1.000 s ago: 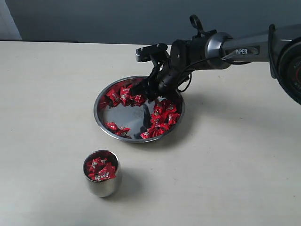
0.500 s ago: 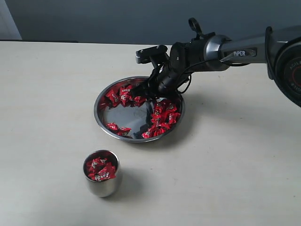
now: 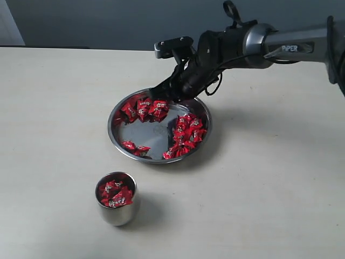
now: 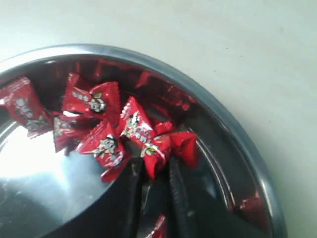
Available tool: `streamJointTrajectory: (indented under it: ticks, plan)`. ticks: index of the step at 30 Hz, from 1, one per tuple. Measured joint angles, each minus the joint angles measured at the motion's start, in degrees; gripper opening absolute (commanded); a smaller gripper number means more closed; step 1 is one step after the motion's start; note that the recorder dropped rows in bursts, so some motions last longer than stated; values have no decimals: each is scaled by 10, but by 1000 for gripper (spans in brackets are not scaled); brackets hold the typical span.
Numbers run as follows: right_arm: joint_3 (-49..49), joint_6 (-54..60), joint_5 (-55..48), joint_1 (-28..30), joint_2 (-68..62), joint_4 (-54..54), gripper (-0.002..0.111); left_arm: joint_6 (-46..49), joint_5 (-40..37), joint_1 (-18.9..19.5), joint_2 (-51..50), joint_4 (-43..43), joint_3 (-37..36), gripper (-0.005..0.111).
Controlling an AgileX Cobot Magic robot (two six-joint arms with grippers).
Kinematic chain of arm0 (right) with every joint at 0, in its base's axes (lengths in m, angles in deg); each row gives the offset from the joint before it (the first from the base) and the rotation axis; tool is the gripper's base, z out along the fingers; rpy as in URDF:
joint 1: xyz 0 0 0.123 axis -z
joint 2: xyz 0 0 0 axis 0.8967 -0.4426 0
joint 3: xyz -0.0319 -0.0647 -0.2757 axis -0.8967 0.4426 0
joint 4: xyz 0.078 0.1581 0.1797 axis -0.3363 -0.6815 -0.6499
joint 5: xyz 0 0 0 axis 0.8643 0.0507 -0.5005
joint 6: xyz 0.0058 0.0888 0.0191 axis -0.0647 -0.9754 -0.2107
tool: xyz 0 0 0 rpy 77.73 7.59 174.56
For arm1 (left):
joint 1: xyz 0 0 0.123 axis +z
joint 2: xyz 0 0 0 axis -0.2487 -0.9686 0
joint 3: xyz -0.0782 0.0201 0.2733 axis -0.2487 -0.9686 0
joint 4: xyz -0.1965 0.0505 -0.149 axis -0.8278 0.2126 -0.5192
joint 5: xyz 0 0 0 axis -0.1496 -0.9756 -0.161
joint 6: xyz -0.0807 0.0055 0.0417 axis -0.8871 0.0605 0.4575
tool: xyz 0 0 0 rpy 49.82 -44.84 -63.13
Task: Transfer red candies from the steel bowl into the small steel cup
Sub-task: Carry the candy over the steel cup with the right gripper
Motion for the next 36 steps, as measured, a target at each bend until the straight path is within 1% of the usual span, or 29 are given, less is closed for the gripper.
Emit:
streamJointTrajectory:
  ticks: [4,7,11,14,22,31,36]
  plan:
    - [0,3,-61,0,29,-13,-1,0,0,0,0,0,0,0]
    - [0,32,-112,-7,49,-35,-1,0,0,0,0,0,0,0]
    - [0,101,-166,-45,73,-75,-1,0,0,0,0,0,0,0]
    - [0,130,-196,-79,88,-98,-1,0,0,0,0,0,0,0]
    - [0,140,-263,-141,118,-110,-1,0,0,0,0,0,0,0]
    - [0,159,-347,-174,145,-134,-1,0,0,0,0,0,0,0]
    - [0,165,-374,-189,145,-140,-1,0,0,0,0,0,0,0]
